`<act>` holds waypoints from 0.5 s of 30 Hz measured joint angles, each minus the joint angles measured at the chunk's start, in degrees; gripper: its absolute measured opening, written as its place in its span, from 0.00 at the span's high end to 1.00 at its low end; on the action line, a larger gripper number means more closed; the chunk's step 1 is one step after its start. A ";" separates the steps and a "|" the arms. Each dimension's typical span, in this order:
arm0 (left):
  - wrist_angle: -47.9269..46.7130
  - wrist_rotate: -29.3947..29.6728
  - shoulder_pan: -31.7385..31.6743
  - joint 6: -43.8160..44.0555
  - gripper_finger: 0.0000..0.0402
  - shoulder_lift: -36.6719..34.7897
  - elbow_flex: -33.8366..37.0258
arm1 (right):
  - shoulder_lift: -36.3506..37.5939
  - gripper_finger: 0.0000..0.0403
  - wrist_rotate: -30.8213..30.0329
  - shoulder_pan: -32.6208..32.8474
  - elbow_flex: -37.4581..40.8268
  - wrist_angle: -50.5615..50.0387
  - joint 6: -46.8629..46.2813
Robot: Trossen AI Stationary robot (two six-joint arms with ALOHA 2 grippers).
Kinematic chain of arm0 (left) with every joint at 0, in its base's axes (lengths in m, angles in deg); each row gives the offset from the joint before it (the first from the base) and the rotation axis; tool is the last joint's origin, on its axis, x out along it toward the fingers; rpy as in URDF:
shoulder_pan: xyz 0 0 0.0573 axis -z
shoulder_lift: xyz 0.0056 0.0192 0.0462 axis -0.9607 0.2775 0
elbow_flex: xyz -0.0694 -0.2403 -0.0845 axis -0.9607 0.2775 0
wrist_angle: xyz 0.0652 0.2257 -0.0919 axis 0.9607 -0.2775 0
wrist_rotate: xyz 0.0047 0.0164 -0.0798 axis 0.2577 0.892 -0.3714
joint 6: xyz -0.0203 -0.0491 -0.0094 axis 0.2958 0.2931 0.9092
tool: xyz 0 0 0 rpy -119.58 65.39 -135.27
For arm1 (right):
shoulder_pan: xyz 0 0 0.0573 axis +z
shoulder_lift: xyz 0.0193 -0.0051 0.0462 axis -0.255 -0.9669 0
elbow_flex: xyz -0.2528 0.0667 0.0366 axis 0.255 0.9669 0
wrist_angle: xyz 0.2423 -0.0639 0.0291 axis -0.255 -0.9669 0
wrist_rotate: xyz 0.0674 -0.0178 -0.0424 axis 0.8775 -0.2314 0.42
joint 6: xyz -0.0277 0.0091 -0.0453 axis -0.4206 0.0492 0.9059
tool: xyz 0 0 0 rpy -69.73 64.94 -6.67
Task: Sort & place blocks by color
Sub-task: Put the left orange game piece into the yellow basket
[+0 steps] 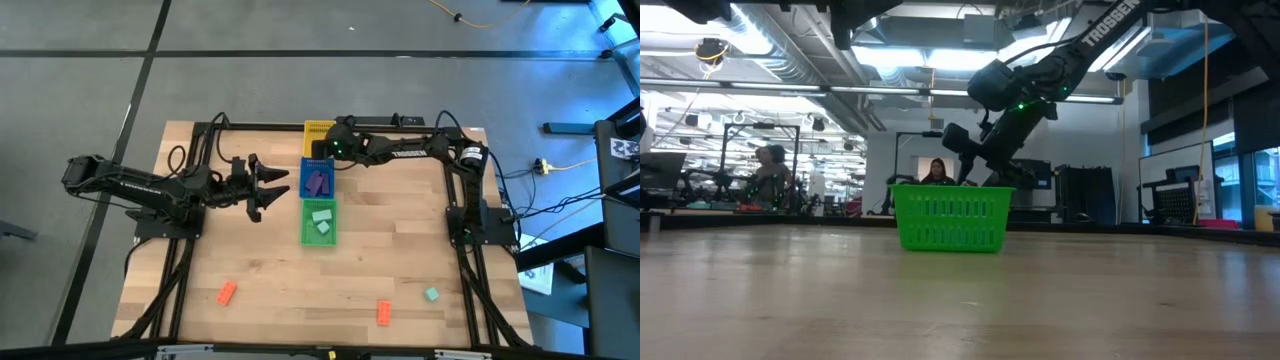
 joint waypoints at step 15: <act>-0.02 0.02 0.00 0.13 0.44 0.00 0.00 | 14.42 0.48 9.27 -0.61 0.01 -10.33 23.61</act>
